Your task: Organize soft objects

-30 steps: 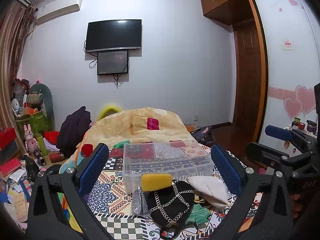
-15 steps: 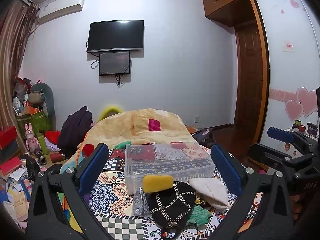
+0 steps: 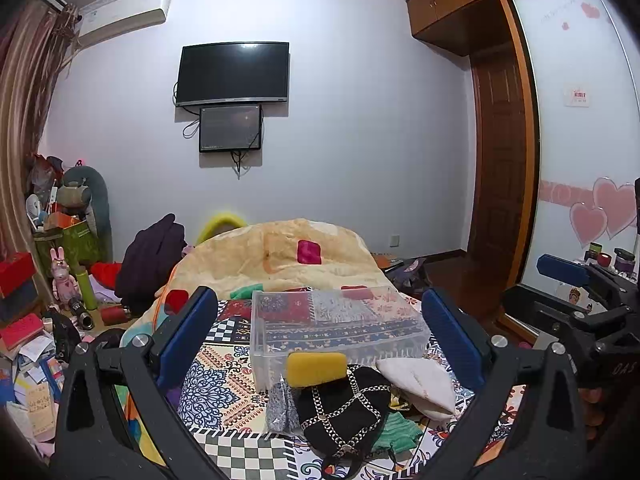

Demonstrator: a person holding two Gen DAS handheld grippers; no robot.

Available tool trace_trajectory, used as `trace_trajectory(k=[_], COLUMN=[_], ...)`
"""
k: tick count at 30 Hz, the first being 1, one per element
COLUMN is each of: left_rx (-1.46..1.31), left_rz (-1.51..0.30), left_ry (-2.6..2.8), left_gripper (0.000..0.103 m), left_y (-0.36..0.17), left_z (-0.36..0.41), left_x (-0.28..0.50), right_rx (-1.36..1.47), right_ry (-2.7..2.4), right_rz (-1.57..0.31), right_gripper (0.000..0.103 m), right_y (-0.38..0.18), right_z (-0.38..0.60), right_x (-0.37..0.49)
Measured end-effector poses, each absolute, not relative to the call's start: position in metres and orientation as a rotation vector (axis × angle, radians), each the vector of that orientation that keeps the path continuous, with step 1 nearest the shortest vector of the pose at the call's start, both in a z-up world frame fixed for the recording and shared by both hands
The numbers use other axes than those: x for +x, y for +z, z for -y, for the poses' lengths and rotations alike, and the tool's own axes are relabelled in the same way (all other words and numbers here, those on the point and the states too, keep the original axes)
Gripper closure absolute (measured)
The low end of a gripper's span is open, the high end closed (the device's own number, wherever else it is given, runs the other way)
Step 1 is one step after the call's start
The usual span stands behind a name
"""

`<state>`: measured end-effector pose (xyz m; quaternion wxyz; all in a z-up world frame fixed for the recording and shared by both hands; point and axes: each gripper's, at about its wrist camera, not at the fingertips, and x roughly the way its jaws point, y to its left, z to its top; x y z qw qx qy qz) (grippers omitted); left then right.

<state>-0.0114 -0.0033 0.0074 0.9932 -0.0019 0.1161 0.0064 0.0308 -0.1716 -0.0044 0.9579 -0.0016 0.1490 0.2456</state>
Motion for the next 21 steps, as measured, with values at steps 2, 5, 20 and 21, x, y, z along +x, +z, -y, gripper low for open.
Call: trace_trajectory(k=[2, 5, 20, 21], left_rx=[-0.004, -0.004, 0.003, 0.004], left_rz=[-0.231, -0.231, -0.22, -0.221], left_ry=[0.014, 0.012, 0.001, -0.001], left_gripper=[0.0, 0.0, 0.0, 0.0], left_y=[0.0073, 0.0083, 0.012, 0.0119], left_z=[0.0033, 0.0033, 0.008, 0.0087], left_x=[-0.0115, -0.0111, -0.013, -0.0124], right_rx=[-0.003, -0.002, -0.003, -0.002], right_ry=[0.498, 0.499, 0.498, 0.497], right_rz=[-0.3, -0.298, -0.294, -0.292], right_gripper=[0.0, 0.0, 0.0, 0.0], right_y=[-0.0051, -0.0052, -0.004, -0.0037], right_z=[0.1713, 0.1722, 0.1725, 0.1725], right_x=[0.0298, 0.0295, 0.029, 0.0288])
